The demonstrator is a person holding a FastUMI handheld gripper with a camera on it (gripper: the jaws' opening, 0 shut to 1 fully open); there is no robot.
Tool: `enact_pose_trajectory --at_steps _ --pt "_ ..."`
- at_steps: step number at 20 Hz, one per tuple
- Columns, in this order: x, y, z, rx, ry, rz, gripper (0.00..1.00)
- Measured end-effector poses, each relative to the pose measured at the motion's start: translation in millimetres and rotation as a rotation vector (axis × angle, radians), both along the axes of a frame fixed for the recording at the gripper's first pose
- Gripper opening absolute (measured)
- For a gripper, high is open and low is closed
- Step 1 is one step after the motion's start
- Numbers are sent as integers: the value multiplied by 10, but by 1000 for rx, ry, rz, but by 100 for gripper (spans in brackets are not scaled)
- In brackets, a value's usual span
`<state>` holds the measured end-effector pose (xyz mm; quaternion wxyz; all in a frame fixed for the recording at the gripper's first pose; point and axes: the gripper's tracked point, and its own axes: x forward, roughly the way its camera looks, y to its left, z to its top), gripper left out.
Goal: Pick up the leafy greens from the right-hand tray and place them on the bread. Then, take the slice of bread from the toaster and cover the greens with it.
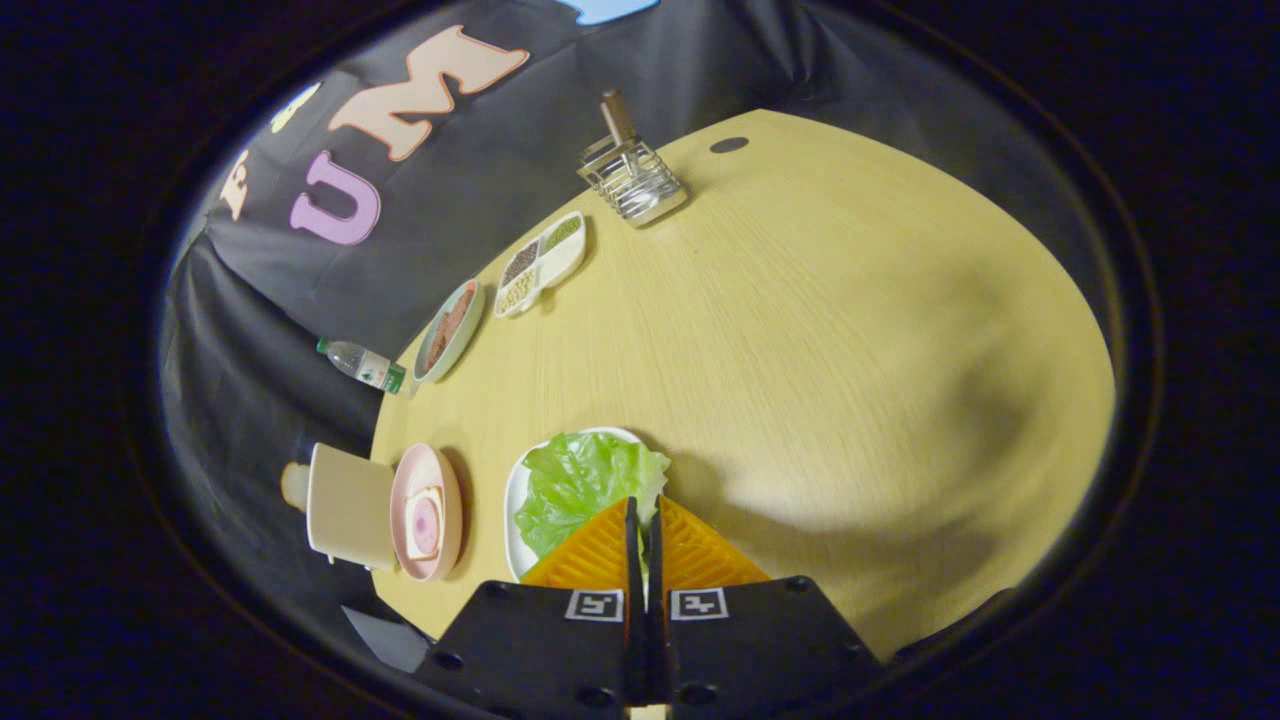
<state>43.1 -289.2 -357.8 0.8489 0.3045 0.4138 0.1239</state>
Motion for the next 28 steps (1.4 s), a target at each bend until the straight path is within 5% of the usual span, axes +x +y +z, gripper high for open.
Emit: enact_pose_trajectory --at_steps 16,28 --pt "-111 686 1133 -45 -115 26 3" --pt "-589 2440 2014 64 -225 272 3"
